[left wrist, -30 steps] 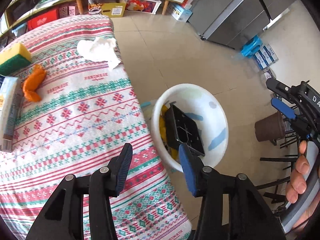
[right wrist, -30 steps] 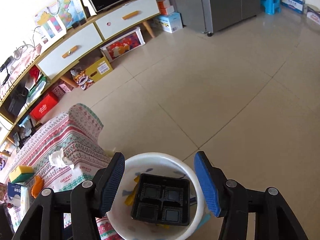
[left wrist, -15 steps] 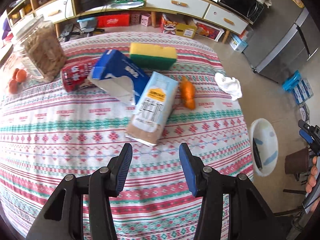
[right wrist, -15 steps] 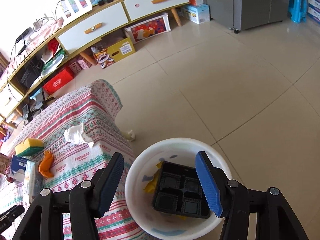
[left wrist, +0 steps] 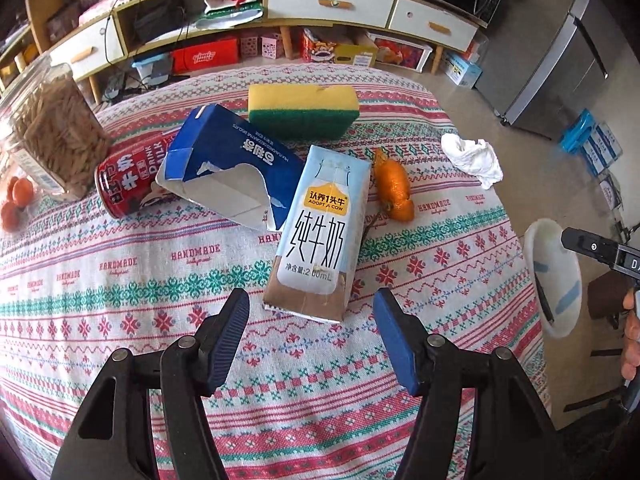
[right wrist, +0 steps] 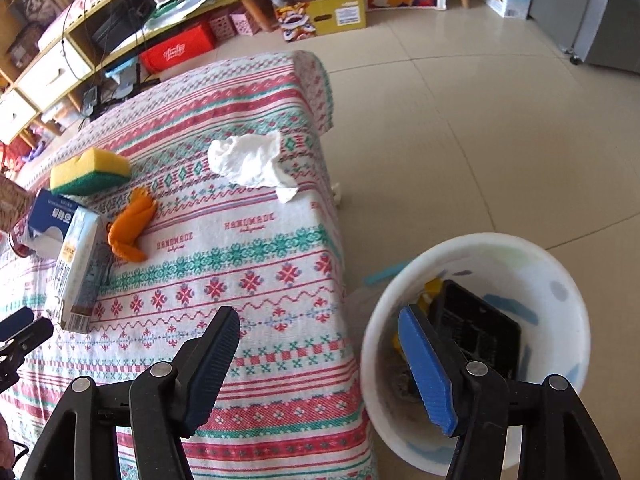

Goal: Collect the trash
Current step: 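Move both open tools back over the table, then grasp the white milk carton with the left tool while the right tool grasps the orange peel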

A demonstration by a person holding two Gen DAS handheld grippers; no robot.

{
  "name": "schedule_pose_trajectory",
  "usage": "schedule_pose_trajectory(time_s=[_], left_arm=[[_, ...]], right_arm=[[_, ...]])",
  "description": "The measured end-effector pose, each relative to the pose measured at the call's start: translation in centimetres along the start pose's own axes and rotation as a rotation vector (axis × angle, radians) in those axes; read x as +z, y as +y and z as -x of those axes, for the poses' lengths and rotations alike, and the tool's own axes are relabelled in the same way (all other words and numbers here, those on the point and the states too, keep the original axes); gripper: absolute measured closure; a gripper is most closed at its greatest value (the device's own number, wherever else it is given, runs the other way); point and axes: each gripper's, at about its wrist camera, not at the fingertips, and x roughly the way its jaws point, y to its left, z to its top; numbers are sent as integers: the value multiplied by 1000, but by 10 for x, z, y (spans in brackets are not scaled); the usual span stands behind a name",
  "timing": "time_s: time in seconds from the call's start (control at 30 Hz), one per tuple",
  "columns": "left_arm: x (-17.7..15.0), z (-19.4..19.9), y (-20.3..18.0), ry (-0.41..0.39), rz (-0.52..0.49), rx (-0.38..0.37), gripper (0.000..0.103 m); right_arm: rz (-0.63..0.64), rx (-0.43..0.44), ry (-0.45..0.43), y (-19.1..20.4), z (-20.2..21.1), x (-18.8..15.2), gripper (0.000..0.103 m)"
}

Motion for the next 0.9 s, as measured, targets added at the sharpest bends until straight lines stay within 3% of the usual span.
schedule_pose_trajectory(time_s=[0.2, 0.23, 0.27, 0.77, 0.8, 0.83, 0.87, 0.9], left_arm=[[5, -19, -8, -28, -45, 10, 37], [4, -20, -10, -35, -62, 27, 50], [3, -21, -10, -31, -69, 41, 50], [-28, 25, 28, -28, 92, 37, 50], [-29, 24, 30, -22, 101, 34, 50], [-29, 22, 32, -18, 110, 30, 51], [-30, 21, 33, -11, 117, 27, 51], [-31, 21, 34, -7, 119, 26, 51]], right_arm=[[46, 87, 15, 45, -30, 9, 32], [51, 98, 20, 53, -36, 10, 32], [55, 105, 25, 60, -42, 11, 32], [77, 186, -1, 135, -94, 33, 32], [84, 190, 1, 140, -99, 33, 34], [99, 179, 13, 145, -104, 32, 47], [115, 158, 41, 149, -111, 30, 71], [118, 162, 29, 151, -110, 30, 71]])
